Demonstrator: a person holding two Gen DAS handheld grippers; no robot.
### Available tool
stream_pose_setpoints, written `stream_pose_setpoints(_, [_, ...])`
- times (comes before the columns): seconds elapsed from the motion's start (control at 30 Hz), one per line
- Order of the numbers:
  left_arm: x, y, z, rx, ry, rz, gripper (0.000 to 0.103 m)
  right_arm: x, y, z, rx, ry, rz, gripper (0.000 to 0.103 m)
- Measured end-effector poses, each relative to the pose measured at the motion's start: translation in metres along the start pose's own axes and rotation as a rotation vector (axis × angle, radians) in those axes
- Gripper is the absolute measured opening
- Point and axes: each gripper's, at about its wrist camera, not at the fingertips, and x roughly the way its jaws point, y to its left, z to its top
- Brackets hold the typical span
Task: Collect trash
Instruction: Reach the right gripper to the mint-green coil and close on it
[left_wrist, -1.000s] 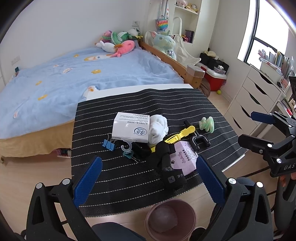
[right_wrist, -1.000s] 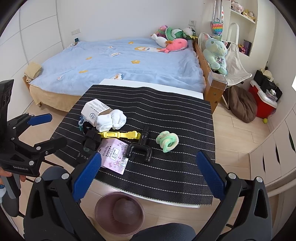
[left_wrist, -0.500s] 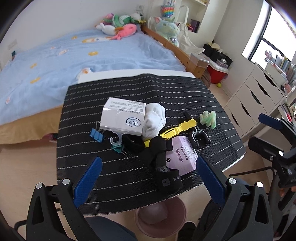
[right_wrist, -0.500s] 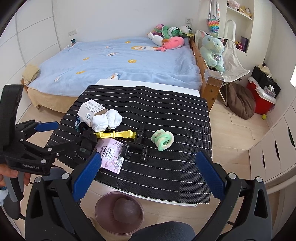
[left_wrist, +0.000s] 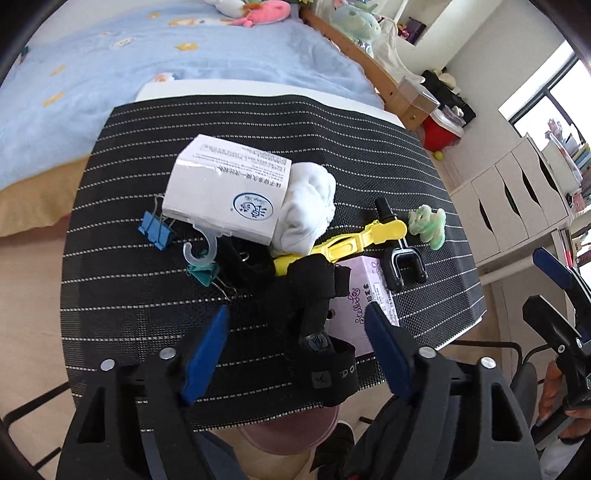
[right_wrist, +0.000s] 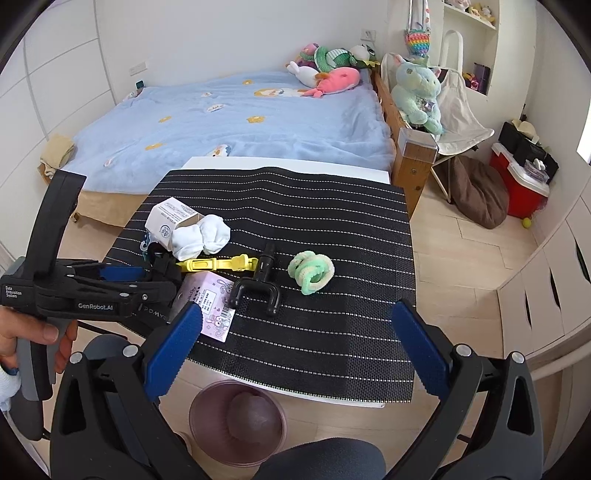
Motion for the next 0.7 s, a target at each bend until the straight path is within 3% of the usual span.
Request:
stream_pose_setpoints(0.07, [0.001, -0.001, -0.002, 0.005, 0.002, -0.003, 0.067, 0.001, -0.001, 0.000, 0.002, 0.001, 0.001, 0.100])
stream_pose_setpoints(0.1, [0.002, -0.002, -0.002, 0.006, 0.003, -0.002, 0.058, 0.001, -0.001, -0.001, 0.003, 0.003, 0.001, 0.100])
stream_pose_setpoints(0.27, [0.003, -0.002, -0.003, 0.006, 0.001, 0.001, 0.032, 0.005, -0.001, -0.001, 0.004, 0.008, 0.003, 0.100])
stream_pose_setpoints(0.7, [-0.028, -0.002, -0.009, 0.079, -0.111, -0.002, 0.027, 0.015, -0.001, 0.001, -0.011, 0.027, -0.008, 0.100])
